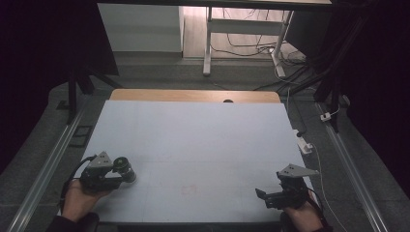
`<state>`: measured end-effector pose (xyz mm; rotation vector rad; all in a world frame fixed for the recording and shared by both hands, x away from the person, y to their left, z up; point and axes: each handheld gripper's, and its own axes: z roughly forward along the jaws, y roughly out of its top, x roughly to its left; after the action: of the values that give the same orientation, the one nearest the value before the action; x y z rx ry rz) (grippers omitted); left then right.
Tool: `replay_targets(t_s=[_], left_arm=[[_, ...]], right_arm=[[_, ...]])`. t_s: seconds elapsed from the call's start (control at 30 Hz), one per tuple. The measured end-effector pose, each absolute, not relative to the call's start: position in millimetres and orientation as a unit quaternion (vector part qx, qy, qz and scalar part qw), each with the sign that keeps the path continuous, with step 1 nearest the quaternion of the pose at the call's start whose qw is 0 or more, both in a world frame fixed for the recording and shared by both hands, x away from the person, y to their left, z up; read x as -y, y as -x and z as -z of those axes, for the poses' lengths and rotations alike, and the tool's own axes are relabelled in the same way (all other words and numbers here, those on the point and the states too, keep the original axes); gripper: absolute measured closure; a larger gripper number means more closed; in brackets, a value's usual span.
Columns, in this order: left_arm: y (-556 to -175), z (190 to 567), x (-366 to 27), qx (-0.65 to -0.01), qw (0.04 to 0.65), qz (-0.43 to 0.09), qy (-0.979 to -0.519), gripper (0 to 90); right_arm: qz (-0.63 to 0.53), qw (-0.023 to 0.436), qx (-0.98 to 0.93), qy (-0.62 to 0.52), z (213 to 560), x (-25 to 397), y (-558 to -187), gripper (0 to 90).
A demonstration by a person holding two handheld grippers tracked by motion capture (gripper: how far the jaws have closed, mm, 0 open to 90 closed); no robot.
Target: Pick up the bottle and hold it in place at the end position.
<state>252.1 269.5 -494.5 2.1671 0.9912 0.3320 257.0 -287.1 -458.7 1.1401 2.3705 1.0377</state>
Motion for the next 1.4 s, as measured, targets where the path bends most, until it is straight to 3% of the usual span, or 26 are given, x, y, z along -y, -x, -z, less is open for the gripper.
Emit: replay_targets(t_s=[0.77,1.4], left_arm=[[-282,454,-236,-0.361,0.376,-0.121,-0.845,54.0],[-333,439,-179,-0.335,0.383,-0.12,-0.853,54.0]], right_arm=[[-0.363,0.153,-0.827,-0.401,459,288,-258,0.4],[-0.364,0.151,-0.826,-0.403,459,288,-258,0.4]])
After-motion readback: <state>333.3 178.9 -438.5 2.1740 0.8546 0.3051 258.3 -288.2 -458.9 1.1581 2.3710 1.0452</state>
